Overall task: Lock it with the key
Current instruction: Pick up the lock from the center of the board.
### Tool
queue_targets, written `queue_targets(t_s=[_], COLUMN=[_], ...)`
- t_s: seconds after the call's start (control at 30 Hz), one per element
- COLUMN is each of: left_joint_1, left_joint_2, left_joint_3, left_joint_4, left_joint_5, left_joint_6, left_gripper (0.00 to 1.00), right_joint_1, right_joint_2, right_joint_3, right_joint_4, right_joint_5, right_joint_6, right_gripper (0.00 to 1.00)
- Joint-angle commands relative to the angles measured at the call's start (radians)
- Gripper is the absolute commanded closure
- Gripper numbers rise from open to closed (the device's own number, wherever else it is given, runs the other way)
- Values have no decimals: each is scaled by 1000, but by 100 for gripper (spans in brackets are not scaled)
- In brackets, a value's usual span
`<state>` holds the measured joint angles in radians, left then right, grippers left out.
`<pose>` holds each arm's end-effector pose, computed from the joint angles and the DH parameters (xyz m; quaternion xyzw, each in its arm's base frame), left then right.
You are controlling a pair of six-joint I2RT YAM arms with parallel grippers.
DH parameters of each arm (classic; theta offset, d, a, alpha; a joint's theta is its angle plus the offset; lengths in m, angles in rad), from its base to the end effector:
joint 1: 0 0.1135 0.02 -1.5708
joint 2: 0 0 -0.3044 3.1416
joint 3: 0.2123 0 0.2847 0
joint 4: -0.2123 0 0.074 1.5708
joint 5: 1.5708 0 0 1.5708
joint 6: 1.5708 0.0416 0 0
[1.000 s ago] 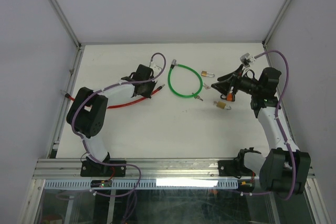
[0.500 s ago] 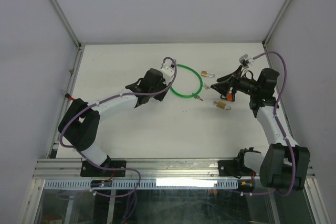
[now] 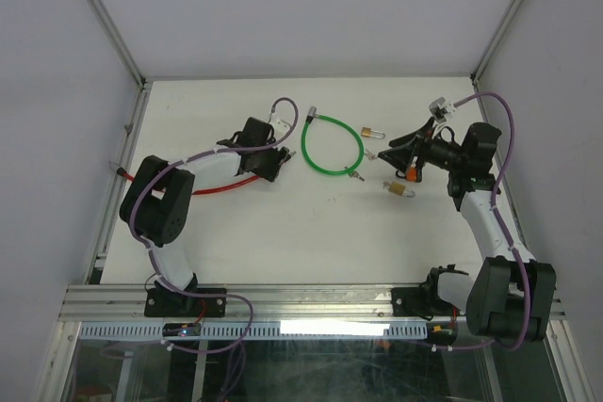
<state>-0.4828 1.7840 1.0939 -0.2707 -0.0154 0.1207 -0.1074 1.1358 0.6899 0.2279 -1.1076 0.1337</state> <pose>0.3576 -0.1867 0.1853 0.2813 0.9114 -0.0468 0.2967 0.2616 0.0092 0.3036 -0.2471 0.6981 0.4171 0.5270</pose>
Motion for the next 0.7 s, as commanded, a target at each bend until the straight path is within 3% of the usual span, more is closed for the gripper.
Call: queue_targets(t_s=[0.0, 0.13, 0.27, 0.37, 0.4, 0.47, 0.5, 0.53, 0.67], left_joint_1=[19, 26, 30, 30, 30, 30, 30, 29, 0], left_joint_2=[23, 41, 63, 76, 78, 69, 60, 46, -35], left_joint_3=[44, 43, 49, 56, 58, 58, 59, 60, 40], left_joint_4=[-19, -21, -29, -41, -44, -48, -48, -46, 4], left_joint_5=[80, 82, 102, 114, 116, 127, 139, 157, 253], left_joint_6=[7, 6, 6, 5, 3, -8, -17, -32, -100], left_gripper=[46, 51, 62, 78, 89, 98, 100, 100, 100], right_joint_1=[-9, -8, -8, -11, -10, -10, -10, -10, -8], right_joint_2=[-2, -3, -2, -2, -1, 1, 3, 7, 25], right_joint_3=[5, 4, 4, 3, 4, 2, -1, -3, -6], right_joint_4=[48, 48, 49, 48, 48, 52, 58, 66, 78], right_joint_5=[-11, -11, -11, -11, -11, -11, -11, -46, -76], right_joint_6=[0, 0, 0, 0, 0, 0, 0, 110, 139], right_gripper=[33, 33, 33, 33, 33, 33, 33, 33, 33])
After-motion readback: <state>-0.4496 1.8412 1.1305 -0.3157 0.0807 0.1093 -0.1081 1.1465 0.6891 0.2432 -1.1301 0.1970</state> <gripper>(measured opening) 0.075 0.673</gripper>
